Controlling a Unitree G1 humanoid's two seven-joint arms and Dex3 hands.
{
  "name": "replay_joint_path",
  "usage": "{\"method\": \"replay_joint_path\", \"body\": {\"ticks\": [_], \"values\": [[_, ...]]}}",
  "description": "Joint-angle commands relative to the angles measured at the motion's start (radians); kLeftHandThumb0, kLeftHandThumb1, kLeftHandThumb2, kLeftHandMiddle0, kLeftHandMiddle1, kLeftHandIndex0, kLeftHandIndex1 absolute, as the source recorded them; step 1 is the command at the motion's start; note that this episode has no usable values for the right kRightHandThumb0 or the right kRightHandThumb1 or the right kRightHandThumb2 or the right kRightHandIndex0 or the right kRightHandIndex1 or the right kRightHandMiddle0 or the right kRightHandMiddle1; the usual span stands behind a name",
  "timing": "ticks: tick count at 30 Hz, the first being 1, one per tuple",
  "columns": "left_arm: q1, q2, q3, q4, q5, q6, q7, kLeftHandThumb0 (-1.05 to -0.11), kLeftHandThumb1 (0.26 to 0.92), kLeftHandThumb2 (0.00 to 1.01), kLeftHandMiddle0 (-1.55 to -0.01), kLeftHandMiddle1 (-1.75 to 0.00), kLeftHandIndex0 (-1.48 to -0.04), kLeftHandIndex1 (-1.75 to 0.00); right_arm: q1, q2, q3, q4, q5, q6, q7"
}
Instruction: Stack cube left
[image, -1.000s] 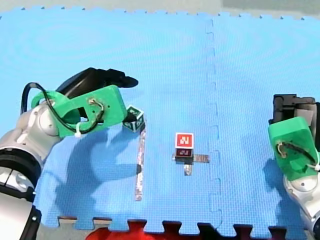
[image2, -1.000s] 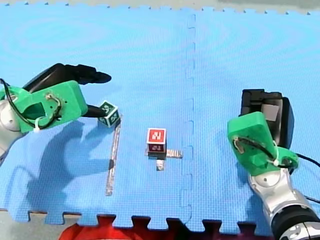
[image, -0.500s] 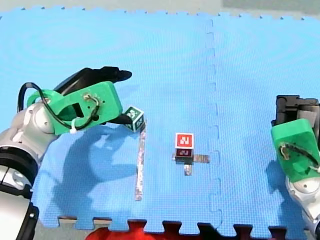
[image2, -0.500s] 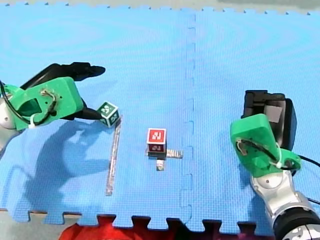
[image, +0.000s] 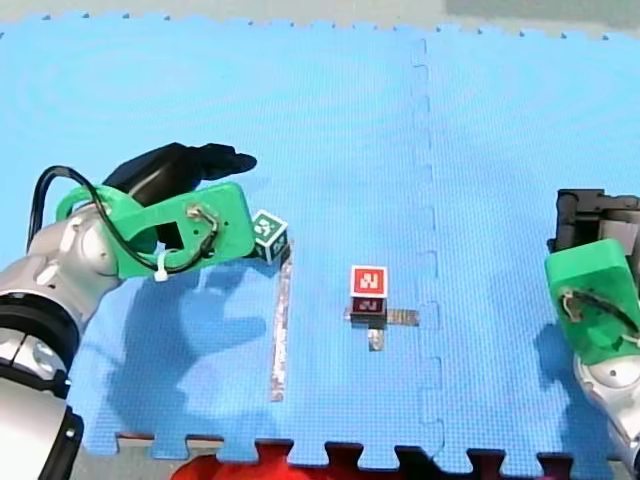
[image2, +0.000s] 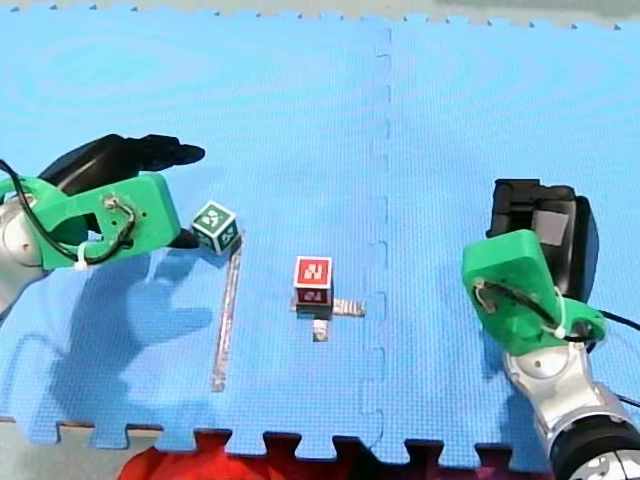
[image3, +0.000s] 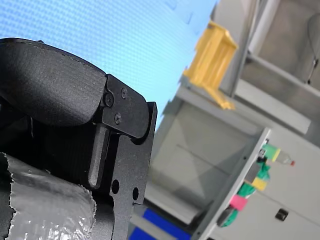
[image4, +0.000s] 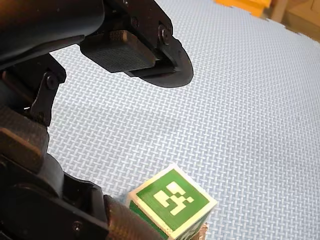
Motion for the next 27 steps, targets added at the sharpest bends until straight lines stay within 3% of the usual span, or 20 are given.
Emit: {"method": "replay_joint_path", "body": {"ticks": [1, 7, 18, 23, 24, 26, 27], "values": [[-0.006, 0.002, -0.004, 0.004, 0.004, 0.000, 0.003, -0.787, 0.671, 0.00, -0.68, -1.74, -0.55, 0.00, 0.004, -0.007, 0.002, -0.003, -0.002, -0.005, -0.005], [-0.011, 0.004, -0.017, 0.004, 0.020, -0.003, 0.009, -0.745, 0.673, 0.00, -0.70, -1.75, -0.54, 0.00, 0.004, -0.011, 0.007, -0.009, -0.014, -0.007, -0.026], [-0.022, -0.006, -0.031, 0.007, 0.035, 0.008, 0.010, -0.690, 0.676, 0.00, -0.80, -1.75, -0.64, -0.03, 0.012, -0.015, 0.013, -0.022, -0.018, -0.018, -0.045], [-0.018, -0.021, -0.037, 0.011, 0.039, 0.018, 0.019, -0.570, 0.676, 0.00, -0.75, -1.72, -0.74, -0.04, 0.018, -0.018, 0.015, -0.031, -0.021, -0.024, -0.050], [-0.018, -0.025, -0.038, 0.012, 0.040, 0.022, 0.020, -0.565, 0.677, 0.00, -0.74, -1.63, -0.74, -0.03, 0.019, -0.018, 0.015, -0.032, -0.022, -0.025, -0.051], [-0.016, -0.029, -0.040, 0.015, 0.042, 0.027, 0.023, -0.525, 0.675, 0.00, -0.82, -0.93, -0.72, -0.01, 0.021, -0.019, 0.016, -0.034, -0.023, -0.026, -0.053], [-0.015, -0.030, -0.041, 0.015, 0.042, 0.028, 0.024, -0.517, 0.674, 0.00, -0.86, -0.70, -0.72, 0.00, 0.022, -0.020, 0.016, -0.035, -0.023, -0.027, -0.054]]}}
